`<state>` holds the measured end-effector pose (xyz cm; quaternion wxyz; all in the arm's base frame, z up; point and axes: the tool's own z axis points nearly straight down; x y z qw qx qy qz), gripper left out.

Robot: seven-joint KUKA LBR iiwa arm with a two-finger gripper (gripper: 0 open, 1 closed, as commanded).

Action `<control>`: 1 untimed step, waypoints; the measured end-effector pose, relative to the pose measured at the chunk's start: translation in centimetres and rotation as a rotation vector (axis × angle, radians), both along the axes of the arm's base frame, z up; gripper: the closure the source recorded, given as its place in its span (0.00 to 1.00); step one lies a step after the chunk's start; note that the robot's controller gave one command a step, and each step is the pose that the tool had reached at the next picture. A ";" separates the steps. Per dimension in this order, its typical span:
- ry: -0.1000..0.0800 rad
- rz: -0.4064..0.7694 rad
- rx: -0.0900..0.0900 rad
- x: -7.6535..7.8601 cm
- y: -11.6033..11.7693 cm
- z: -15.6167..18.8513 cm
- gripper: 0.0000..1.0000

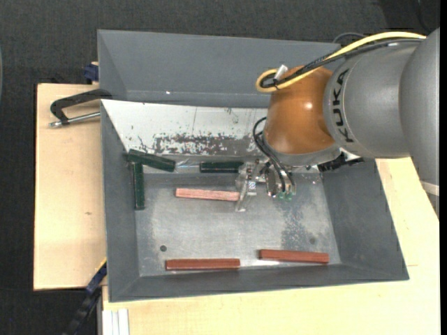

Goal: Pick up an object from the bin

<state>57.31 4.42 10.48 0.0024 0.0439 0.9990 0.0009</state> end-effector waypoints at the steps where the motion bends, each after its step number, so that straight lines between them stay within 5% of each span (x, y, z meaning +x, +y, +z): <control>1: 0.000 0.000 0.000 0.0 0.0 0.0 1.00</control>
Offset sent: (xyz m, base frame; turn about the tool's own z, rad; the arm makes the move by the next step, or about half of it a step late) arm -0.0009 0.0131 0.0785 0.0079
